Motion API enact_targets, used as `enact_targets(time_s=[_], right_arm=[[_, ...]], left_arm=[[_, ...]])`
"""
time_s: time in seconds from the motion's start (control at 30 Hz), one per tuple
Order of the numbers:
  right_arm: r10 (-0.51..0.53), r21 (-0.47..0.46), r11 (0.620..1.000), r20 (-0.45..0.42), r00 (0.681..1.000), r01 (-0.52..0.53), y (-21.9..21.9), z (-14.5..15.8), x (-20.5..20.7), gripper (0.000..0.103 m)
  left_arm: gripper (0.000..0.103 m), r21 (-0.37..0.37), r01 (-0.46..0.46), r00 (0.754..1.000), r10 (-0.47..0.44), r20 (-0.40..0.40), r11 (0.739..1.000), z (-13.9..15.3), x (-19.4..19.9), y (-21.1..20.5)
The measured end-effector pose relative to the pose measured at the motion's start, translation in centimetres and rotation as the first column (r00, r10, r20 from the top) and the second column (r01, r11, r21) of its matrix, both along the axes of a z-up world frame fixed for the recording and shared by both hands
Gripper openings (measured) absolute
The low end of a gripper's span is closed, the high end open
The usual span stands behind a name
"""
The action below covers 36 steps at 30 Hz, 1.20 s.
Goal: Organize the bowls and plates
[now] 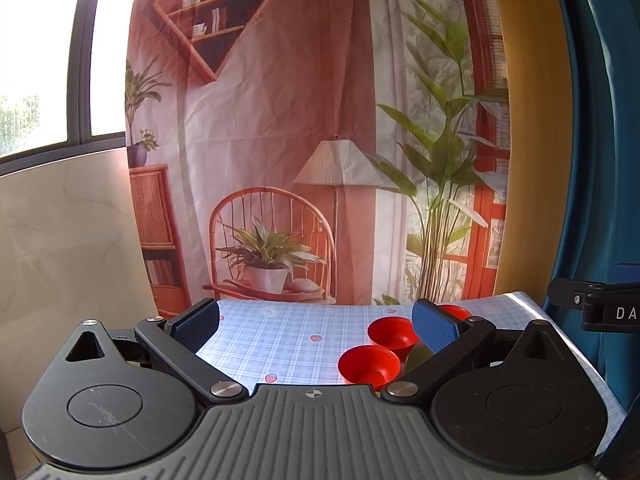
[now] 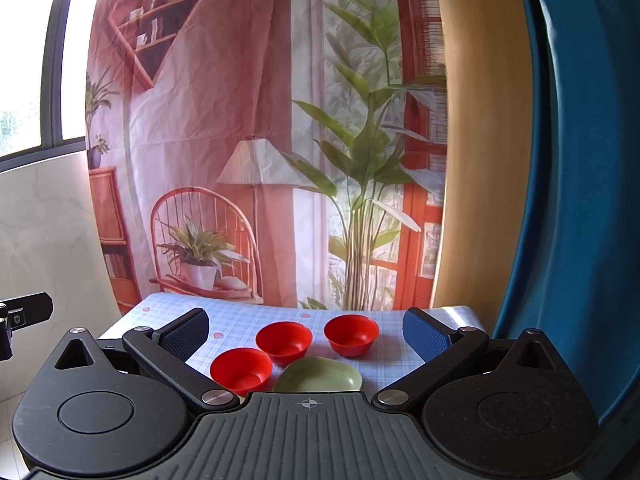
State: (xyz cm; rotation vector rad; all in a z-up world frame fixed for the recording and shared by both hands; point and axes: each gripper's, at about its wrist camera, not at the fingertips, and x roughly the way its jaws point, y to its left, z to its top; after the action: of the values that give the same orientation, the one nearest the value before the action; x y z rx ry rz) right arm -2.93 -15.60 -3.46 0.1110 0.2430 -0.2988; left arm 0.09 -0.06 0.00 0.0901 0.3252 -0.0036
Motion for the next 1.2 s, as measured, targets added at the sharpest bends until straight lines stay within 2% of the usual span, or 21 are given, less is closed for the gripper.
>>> enact_targets(time_s=[1.2], right_arm=[[-0.007, -0.002, 1.000, -0.001, 1.000, 0.007, -0.05, -0.03, -0.07, 0.103]], left_arm=[[0.103, 0.000, -0.005, 1.000, 0.005, 0.000, 1.000, -0.04, -0.03, 0.21]])
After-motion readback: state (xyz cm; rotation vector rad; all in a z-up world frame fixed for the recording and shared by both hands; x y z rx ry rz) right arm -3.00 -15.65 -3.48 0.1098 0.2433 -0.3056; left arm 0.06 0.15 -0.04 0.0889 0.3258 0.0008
